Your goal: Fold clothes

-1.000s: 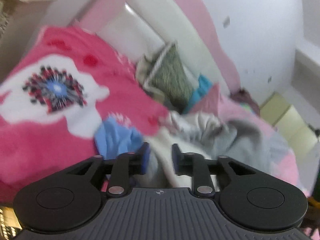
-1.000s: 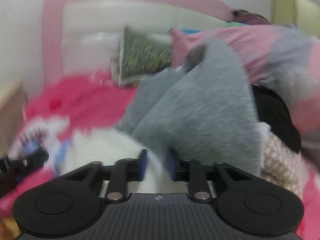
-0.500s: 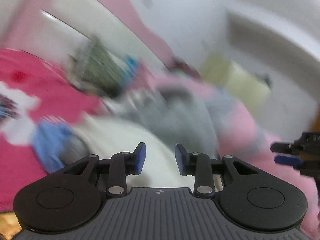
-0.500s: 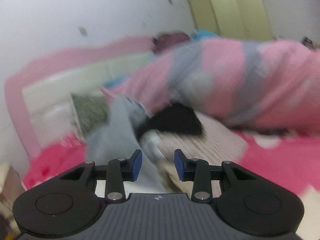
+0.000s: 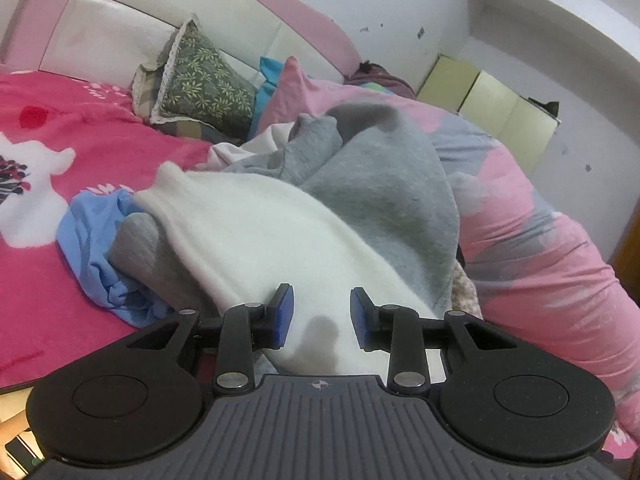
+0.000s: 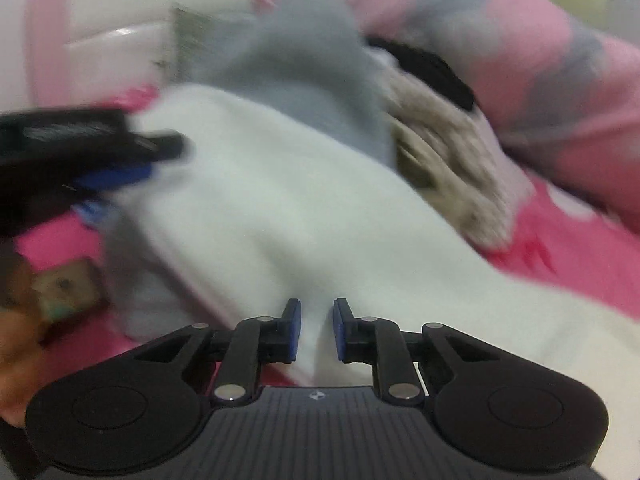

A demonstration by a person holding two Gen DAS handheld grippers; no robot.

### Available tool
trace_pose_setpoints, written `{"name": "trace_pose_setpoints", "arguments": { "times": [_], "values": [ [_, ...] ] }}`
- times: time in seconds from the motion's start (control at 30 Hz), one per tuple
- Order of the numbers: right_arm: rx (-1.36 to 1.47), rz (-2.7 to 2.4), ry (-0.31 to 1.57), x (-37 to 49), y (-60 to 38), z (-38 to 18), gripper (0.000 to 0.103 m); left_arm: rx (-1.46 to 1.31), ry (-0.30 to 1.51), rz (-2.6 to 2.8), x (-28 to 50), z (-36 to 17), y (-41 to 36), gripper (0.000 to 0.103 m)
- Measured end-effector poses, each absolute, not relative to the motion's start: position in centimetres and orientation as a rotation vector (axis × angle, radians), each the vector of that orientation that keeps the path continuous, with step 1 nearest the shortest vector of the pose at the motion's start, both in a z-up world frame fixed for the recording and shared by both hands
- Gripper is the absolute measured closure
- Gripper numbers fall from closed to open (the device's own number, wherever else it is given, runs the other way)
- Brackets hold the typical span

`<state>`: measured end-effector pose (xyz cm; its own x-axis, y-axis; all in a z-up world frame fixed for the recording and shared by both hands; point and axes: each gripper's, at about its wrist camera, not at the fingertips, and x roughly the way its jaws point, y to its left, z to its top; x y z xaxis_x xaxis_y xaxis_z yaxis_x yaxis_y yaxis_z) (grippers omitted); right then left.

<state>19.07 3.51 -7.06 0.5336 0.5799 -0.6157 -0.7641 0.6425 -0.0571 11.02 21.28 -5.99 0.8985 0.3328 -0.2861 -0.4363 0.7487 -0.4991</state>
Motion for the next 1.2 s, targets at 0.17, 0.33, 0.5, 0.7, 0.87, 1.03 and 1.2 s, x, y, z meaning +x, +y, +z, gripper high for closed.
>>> {"name": "trace_pose_setpoints", "arguments": {
  "times": [0.17,0.33,0.5,0.7,0.87,1.03,1.2],
  "values": [
    [-0.244,0.863,0.494,18.3,0.6,-4.5,0.084,-0.617,0.152,0.453,10.5,-5.8,21.7,0.071],
    [-0.195,0.780,0.619,21.4,0.3,-6.4,0.084,-0.637,0.096,0.508,9.7,-5.6,22.2,0.071],
    [-0.243,0.791,0.566,20.0,6.0,-6.8,0.086,-0.651,0.067,0.566,9.3,-5.5,22.7,0.071],
    [-0.038,0.799,0.560,20.6,2.3,-5.6,0.086,-0.639,0.065,0.563,9.1,-5.4,22.6,0.071],
    [0.043,0.597,0.666,25.2,-2.4,-6.4,0.084,-0.609,0.097,0.573,9.7,-5.6,22.2,0.071],
    [0.529,0.337,0.891,31.8,-12.1,-9.6,0.084,-0.595,0.105,0.584,9.9,-5.8,22.2,0.071],
    [0.856,0.270,0.832,28.1,-20.9,-7.8,0.082,-0.573,0.071,0.589,9.6,-5.5,21.7,0.071]
  ]
}}
